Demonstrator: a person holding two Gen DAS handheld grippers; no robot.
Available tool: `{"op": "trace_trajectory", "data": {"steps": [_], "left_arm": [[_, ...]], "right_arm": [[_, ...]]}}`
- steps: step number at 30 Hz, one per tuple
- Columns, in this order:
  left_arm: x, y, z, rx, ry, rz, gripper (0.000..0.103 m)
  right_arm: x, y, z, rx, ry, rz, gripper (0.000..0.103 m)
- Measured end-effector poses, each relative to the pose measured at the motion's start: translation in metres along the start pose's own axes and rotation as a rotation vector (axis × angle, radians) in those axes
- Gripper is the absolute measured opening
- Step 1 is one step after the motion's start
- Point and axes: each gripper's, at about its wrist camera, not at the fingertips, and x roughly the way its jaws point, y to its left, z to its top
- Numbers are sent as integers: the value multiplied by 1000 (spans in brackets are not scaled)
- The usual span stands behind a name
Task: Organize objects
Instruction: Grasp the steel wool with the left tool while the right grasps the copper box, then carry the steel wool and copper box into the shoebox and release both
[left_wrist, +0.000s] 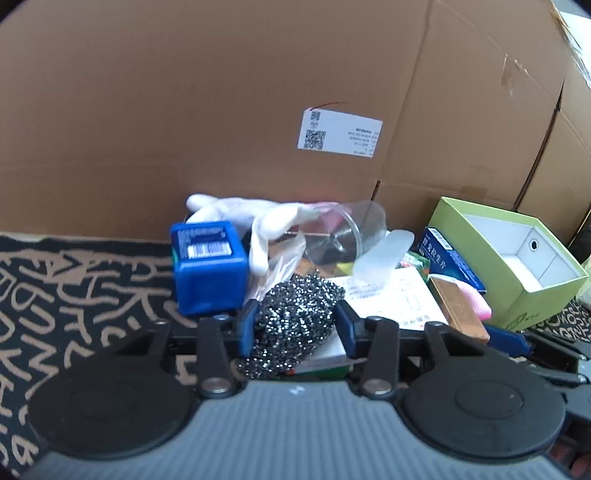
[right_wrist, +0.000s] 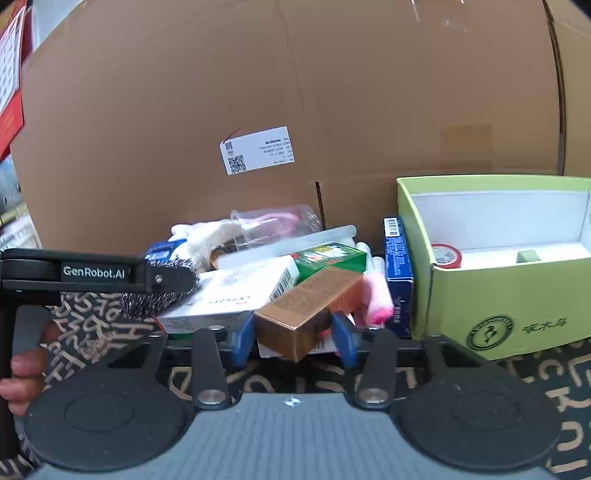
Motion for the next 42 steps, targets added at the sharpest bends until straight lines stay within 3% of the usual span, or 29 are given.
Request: {"op": "trace_trajectory", "data": {"steps": [6,12,14,17,18,20,21,24,30,32,42], "left_arm": [[-33,-7,-24,12,4,4,39],[-64,-24,-72,60,90,-59,40],[-71,-29,-85,83,111,-82,46],[-80,-37,-99,153,102,-34,69],[-81,-40,-100,174,94,-18,71],[-84,-43,-100,200,96,-30,71],[-84,-44,-99,203,99,-41,70],[-84,-48,-98,239,101,-50,58],[-76,-53,-98,254,99,-49,61],[-75,-52,-98,248,111,-63,53],[-65,-49,-98,254,139,-43,56]], "right_arm": [[-22,0,-11,-60,-9,7,41],[-66,-7,-33,-117,52,74,39],[-79,-12,-45,-138,92,94,36],[-91,-23,-57,-124,124,43,36],[-94,-26,-58,-110,126,33,37],[-99,-28,-57,-90,122,20,54],[-100,-27,-56,-91,102,22,57],[-97,-19,-55,-136,95,48,57],[-74,-6,-53,-275,120,63,57],[-71,-8,-51,-280,131,70,56],[-58,-12,-54,-247,172,109,56]]}}
